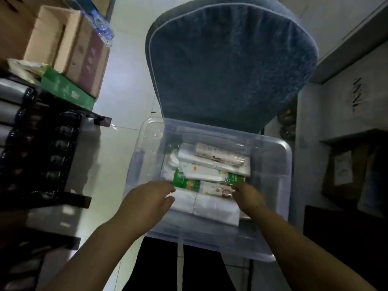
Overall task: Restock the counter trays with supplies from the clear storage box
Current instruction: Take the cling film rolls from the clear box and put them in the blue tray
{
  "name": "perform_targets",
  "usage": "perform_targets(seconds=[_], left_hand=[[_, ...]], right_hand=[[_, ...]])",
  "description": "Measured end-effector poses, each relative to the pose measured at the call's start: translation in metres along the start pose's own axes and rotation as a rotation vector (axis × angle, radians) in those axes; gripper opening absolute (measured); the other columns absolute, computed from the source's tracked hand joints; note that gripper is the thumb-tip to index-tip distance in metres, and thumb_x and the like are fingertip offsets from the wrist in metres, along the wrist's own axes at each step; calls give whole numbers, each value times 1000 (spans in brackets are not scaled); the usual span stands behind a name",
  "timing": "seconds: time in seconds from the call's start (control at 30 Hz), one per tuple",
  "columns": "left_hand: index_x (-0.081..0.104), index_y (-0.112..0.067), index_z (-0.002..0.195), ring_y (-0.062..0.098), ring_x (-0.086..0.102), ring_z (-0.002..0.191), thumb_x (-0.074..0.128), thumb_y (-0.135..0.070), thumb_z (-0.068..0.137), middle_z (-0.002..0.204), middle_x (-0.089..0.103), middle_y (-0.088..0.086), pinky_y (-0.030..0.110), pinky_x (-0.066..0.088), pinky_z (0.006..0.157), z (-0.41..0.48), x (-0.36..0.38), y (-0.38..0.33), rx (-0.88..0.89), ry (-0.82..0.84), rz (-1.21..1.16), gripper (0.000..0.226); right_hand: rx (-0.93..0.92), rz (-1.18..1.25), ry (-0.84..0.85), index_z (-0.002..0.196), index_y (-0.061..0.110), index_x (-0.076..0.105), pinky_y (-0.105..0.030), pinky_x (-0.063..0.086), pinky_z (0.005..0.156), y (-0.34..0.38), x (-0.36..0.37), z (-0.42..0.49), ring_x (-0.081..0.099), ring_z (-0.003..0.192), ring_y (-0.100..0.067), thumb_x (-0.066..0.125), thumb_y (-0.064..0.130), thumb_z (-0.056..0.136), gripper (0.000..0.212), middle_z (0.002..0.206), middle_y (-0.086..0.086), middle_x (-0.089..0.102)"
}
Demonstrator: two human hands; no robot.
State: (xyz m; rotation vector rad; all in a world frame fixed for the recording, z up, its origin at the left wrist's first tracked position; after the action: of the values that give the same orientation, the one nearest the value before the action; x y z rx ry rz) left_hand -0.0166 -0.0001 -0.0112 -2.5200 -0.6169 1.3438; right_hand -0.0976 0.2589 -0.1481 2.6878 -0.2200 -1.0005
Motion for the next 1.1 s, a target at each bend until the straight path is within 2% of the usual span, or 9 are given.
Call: perform_targets(seconds=[0.1, 0.23, 0.4, 0.53, 0.6, 0.77, 0.83, 0.97, 1.1], left_hand=[[57, -28, 123, 14, 58, 108, 47, -35, 93, 124, 61, -6, 27, 45, 84, 13, 21, 7, -11, 11, -12, 32], [58, -27, 122, 17, 58, 109, 49, -32, 92, 122, 63, -5, 29, 46, 86, 22, 47, 18, -46, 52, -25, 31], [57, -30, 122, 13, 58, 107, 48, -33, 92, 119, 63, -9, 26, 45, 84, 31, 66, 22, -45, 77, -25, 31], [58, -28, 122, 15, 59, 106, 49, -32, 92, 119, 64, -6, 29, 47, 86, 36, 71, 19, -16, 93, -42, 31], [57, -29, 123, 14, 59, 106, 48, -32, 92, 120, 64, -7, 28, 47, 85, 37, 71, 18, -4, 100, -42, 32], [57, -29, 121, 13, 59, 104, 49, -33, 92, 118, 64, -7, 28, 47, 84, 44, 69, 20, -39, 81, -86, 30], [56, -27, 122, 14, 57, 106, 48, -31, 92, 119, 63, -5, 29, 46, 85, 48, 69, 18, -19, 109, -63, 31], [57, -27, 122, 15, 57, 109, 51, -32, 92, 123, 63, -5, 27, 44, 85, 58, 72, 7, 55, 93, -70, 31], [59, -28, 119, 16, 58, 107, 53, -32, 90, 121, 64, -4, 26, 44, 82, 66, 78, 10, 57, 77, -88, 30]], right_hand=[[-58, -81, 17, 117, 14, 62, -33, 48, 91, -2, 12, 26, 60, 107, -30, 54, 15, 91, 28, 120, -14, 63], [-104, -131, 141, 126, 14, 53, -37, 46, 96, -5, 34, 45, 54, 114, -31, 55, 29, 92, 37, 127, -14, 57], [-115, -90, 95, 121, 13, 54, -39, 46, 95, -13, 43, 57, 53, 111, -29, 62, 30, 87, 39, 125, -12, 55], [-141, -105, 106, 127, 15, 49, -39, 43, 99, -17, 46, 59, 49, 115, -26, 61, 32, 87, 45, 131, -10, 50], [-213, -158, 31, 125, 15, 50, -37, 43, 97, -16, 46, 53, 48, 114, -25, 58, 32, 88, 42, 128, -9, 51], [-355, -286, -232, 101, 15, 64, -39, 53, 72, -9, 26, 27, 60, 94, -27, 66, 18, 82, 19, 103, -8, 63], [-364, -315, -198, 109, 17, 62, -36, 52, 79, -12, 22, 22, 56, 103, -24, 62, 22, 85, 24, 113, -6, 61], [-158, -74, 16, 134, 18, 42, -33, 39, 100, -22, 25, 23, 45, 121, -23, 60, 32, 88, 51, 138, -6, 46], [-126, -80, 68, 139, 21, 38, -35, 32, 108, -27, 41, 31, 37, 129, -25, 66, 37, 83, 65, 144, -6, 39]])
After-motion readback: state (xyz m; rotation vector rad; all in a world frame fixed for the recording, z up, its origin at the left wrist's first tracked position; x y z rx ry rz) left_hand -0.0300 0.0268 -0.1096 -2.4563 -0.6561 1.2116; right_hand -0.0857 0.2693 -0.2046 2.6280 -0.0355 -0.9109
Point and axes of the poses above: each hand's wrist, its own z-axis towards the middle knuckle, its own x-axis out of the palm, y = z × x, the point moved 2 cm from there along z, towards the middle knuckle
